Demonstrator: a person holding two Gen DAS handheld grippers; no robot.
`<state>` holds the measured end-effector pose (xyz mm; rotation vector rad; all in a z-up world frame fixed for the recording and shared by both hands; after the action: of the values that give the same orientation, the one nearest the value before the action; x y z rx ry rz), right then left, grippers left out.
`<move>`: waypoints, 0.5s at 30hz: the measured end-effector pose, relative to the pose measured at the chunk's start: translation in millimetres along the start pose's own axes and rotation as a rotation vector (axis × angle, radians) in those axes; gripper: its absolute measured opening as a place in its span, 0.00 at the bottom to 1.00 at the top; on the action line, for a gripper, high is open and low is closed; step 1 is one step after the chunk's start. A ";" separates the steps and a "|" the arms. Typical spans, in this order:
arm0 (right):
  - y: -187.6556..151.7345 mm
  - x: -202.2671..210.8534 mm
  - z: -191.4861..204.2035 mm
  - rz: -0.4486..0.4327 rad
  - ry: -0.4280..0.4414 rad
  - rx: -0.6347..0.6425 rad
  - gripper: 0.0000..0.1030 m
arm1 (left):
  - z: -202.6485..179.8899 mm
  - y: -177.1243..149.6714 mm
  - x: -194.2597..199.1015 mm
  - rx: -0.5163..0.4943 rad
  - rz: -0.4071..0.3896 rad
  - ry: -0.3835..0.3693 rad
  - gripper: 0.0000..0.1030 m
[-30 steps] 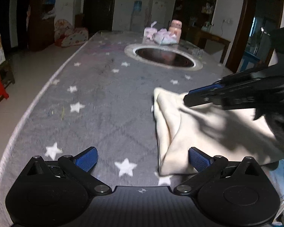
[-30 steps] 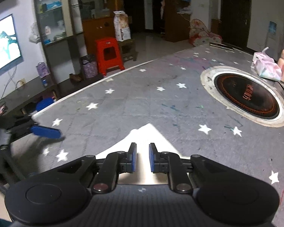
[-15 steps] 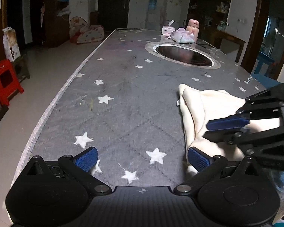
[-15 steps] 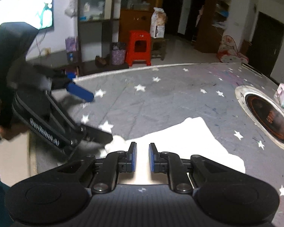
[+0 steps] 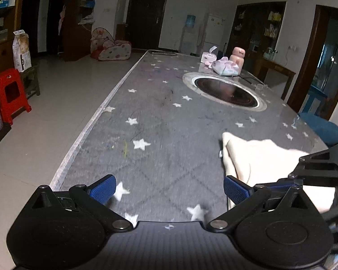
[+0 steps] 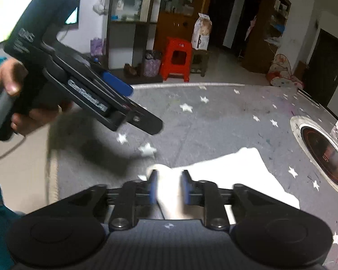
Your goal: Fold clothes
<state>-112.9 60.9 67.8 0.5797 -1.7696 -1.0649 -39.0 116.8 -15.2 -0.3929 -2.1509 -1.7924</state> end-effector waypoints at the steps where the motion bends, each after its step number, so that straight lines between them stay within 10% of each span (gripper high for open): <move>1: -0.7 -1.6 2.4 0.004 0.001 0.010 0.29 | -0.8 1.9 -2.0 0.007 0.000 -0.005 1.00; 7: -4.5 -11.2 15.8 0.022 -0.003 0.069 0.33 | -9.2 11.4 -16.7 0.096 0.018 -0.097 1.00; 15: 2.2 0.2 -0.5 -0.016 -0.024 -0.039 0.08 | -23.7 12.8 -45.6 0.198 0.092 -0.213 1.00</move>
<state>-112.3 61.7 69.9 0.5604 -1.7641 -1.1192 9.3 95.3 -18.3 -0.6472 -2.3849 -1.5305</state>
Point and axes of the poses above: each gripper's, at about its wrist camera, not at the fingertips, and x roughly against the way its jaws point, z to its left, y to its top, the point moved 2 cm from there along -x, roughly the way its jaws point, and after that the axes turned 14 degrees about -z, right-handed, at the moved point
